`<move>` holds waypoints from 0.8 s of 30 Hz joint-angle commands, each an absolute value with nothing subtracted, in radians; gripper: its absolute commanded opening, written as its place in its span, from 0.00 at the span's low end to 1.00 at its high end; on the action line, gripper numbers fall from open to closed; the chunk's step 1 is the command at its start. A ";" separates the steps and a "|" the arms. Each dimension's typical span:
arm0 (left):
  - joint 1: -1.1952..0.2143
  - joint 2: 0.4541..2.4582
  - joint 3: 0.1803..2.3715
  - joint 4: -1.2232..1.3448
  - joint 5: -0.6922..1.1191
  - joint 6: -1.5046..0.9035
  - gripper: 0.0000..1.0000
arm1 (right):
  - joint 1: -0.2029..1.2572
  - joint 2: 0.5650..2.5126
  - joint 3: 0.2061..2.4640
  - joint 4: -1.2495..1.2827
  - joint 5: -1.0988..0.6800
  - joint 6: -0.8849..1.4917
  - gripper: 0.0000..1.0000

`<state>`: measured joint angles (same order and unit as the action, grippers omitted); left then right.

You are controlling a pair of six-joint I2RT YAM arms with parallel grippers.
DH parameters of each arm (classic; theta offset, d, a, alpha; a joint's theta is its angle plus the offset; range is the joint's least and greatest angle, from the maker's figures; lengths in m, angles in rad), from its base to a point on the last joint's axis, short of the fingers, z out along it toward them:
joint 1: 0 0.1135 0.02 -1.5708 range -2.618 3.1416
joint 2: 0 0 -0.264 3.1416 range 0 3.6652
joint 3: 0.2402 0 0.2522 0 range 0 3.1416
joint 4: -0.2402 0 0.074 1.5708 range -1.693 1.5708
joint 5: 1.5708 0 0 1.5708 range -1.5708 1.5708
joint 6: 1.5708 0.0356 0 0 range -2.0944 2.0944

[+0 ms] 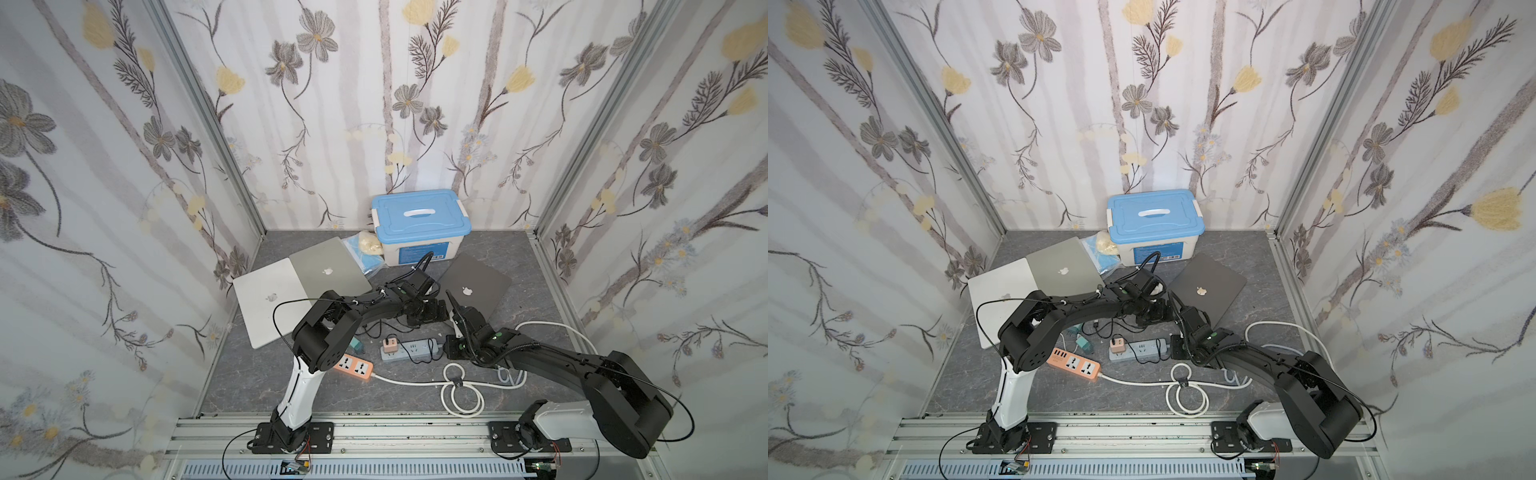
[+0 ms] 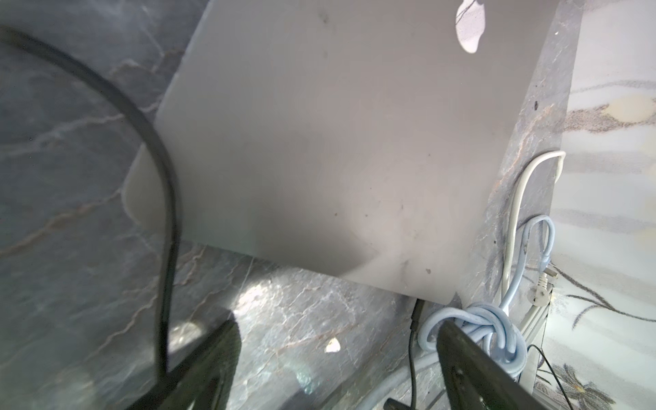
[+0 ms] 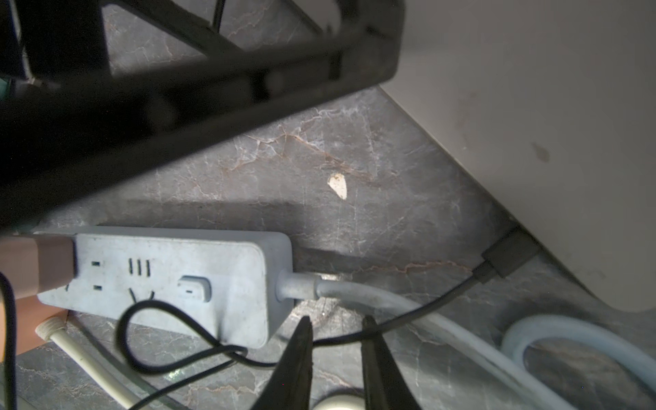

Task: Unplug the laptop charger
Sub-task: Remove the charging cable from the laptop.

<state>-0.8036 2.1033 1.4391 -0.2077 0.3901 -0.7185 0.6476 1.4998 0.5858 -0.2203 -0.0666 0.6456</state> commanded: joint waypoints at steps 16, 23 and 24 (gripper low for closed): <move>-0.818 2.189 1.541 -0.226 0.380 -0.740 0.90 | 0.676 1.437 0.530 -0.166 -0.090 0.648 0.01; -0.825 2.222 1.572 -0.216 0.392 -0.756 0.90 | 0.741 1.474 0.534 -0.152 -0.106 0.665 0.00; -0.825 2.223 1.573 -0.216 0.392 -0.756 0.90 | 0.751 1.478 0.534 -0.149 -0.106 0.671 0.00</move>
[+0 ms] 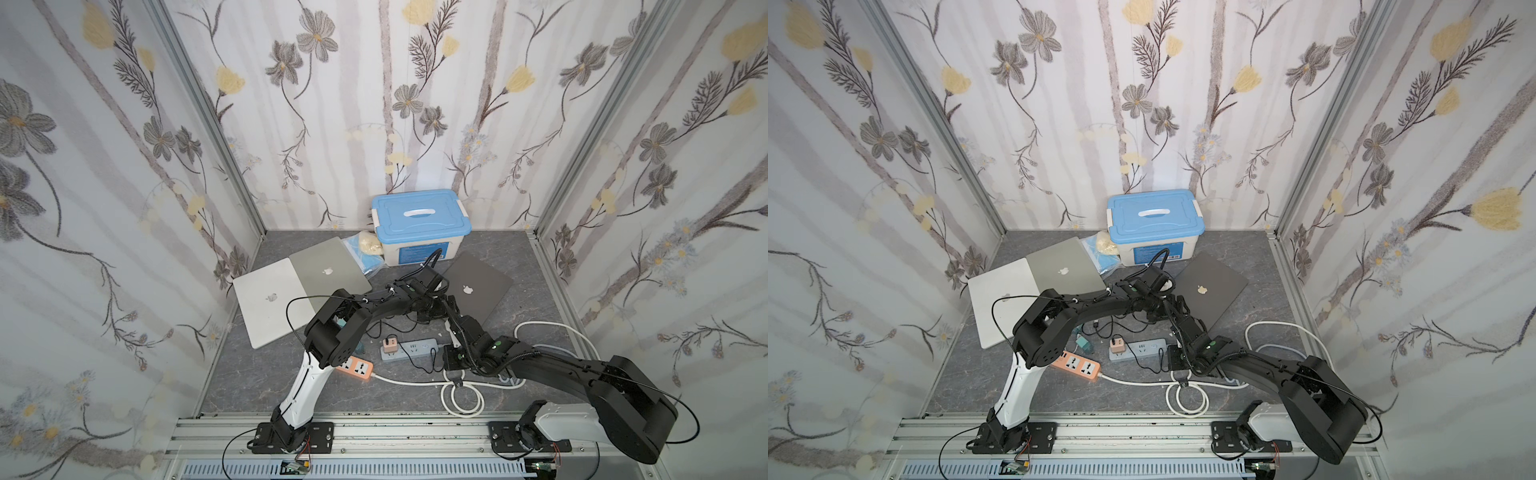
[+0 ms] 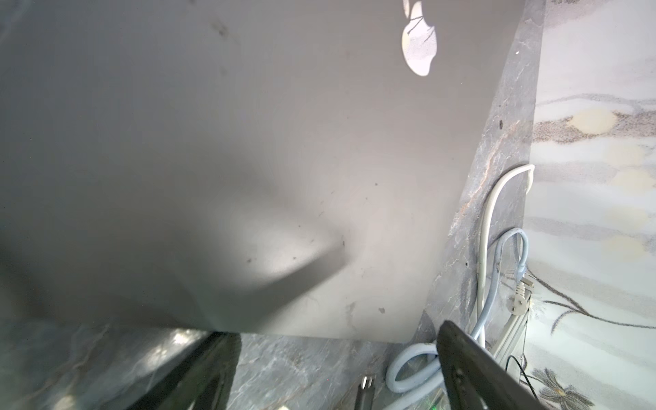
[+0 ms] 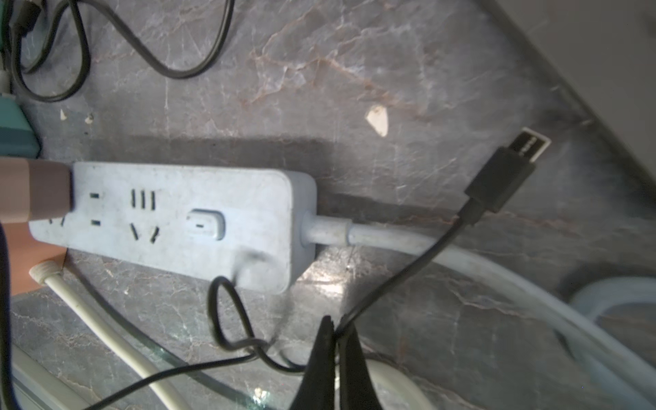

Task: Unplug the laptop charger
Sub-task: Remove the charging cable from the laptop.

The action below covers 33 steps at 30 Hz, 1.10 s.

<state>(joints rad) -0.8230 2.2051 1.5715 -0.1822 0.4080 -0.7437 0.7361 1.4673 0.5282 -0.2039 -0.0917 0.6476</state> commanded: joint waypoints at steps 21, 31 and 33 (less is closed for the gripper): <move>-0.824 2.132 1.602 -0.317 0.369 -0.675 0.90 | 0.783 1.305 0.621 -0.303 -0.010 0.669 0.40; -0.815 1.944 1.524 -0.440 0.283 -0.595 0.91 | 0.784 1.196 0.585 -0.202 -0.142 0.554 0.48; -0.806 1.875 1.468 -0.458 0.258 -0.581 0.92 | 0.791 1.219 0.590 -0.187 -0.161 0.534 0.48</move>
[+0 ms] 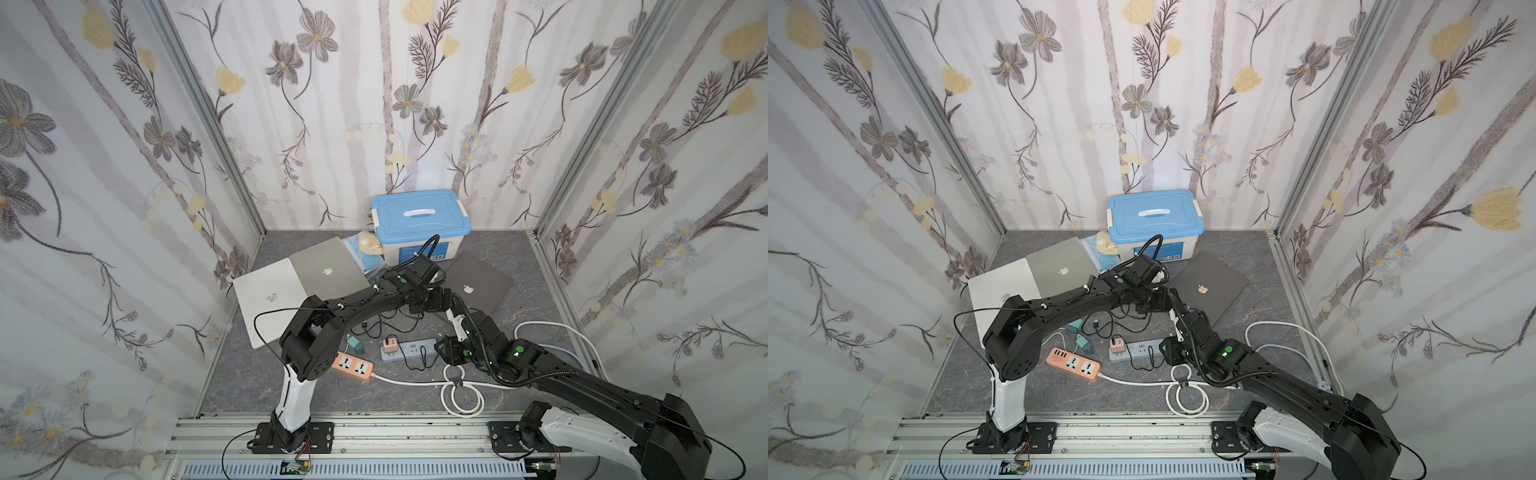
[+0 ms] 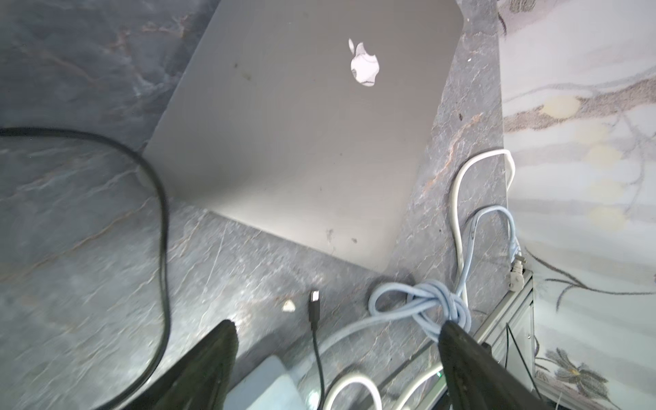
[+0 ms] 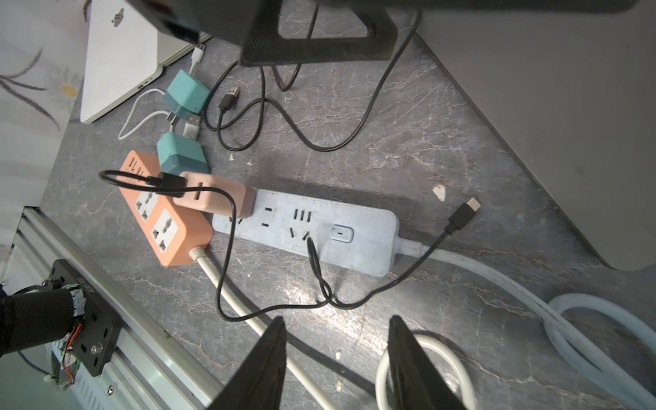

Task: Unplug the laptop charger
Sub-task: Remove the charging cable from the laptop, then remove the charging cable from the plug.

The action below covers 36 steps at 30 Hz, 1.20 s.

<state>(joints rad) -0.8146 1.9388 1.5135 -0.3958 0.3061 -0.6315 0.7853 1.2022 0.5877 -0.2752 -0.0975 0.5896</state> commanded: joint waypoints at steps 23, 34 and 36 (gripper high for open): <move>-0.783 1.182 0.925 -0.548 0.085 -0.652 0.87 | 0.703 1.704 0.929 -0.034 -0.414 0.386 0.48; -0.781 1.210 0.899 -0.522 0.068 -0.656 0.83 | 0.728 1.825 0.963 0.002 -0.497 0.376 0.46; -0.778 1.209 0.892 -0.520 0.062 -0.660 0.82 | 0.732 1.821 0.957 0.000 -0.498 0.372 0.46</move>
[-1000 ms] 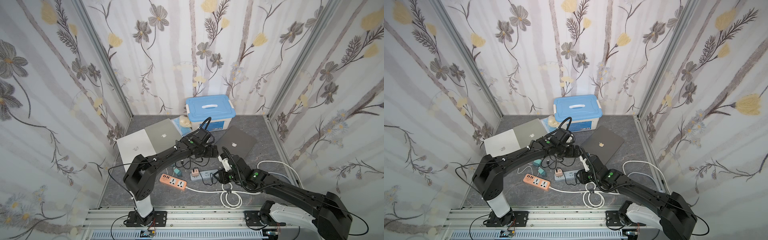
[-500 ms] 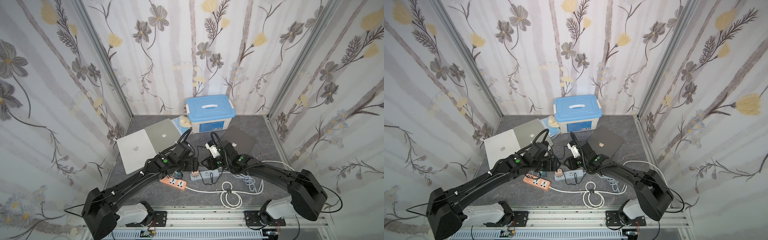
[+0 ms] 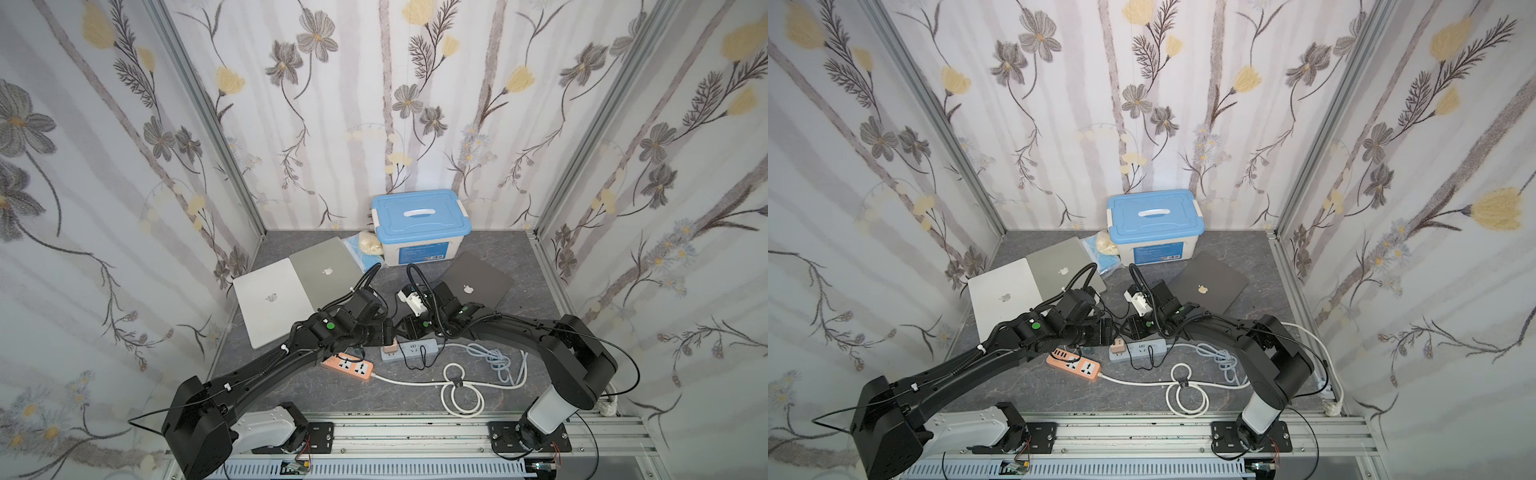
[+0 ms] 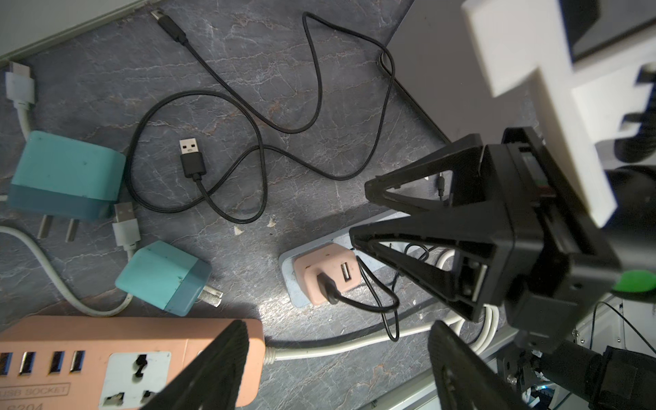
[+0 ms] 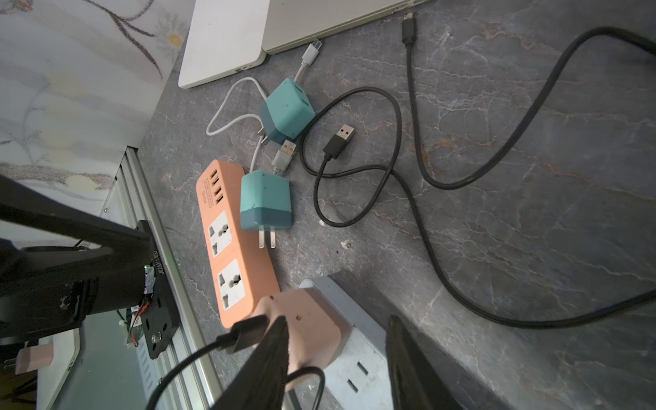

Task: Unplug the laptop charger
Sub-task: Remove the charging cable from the plug.

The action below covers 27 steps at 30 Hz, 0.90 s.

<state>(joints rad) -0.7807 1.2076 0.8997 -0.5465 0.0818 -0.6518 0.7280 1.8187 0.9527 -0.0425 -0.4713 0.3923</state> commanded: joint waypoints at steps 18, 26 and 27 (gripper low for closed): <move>-0.760 1.238 0.814 -0.402 0.086 -0.653 0.72 | 0.749 1.857 0.928 -0.030 -0.543 0.357 0.45; -0.761 1.284 0.821 -0.366 0.118 -0.646 0.64 | 0.749 1.888 0.946 -0.071 -0.498 0.348 0.44; -0.761 1.286 0.823 -0.363 0.121 -0.646 0.63 | 0.749 1.889 0.948 -0.076 -0.496 0.348 0.44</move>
<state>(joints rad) -0.7624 1.2804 0.8150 -0.3954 0.1093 -0.6559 0.7448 1.8721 0.9447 -0.0284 -0.5476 0.3748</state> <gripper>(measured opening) 0.632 0.442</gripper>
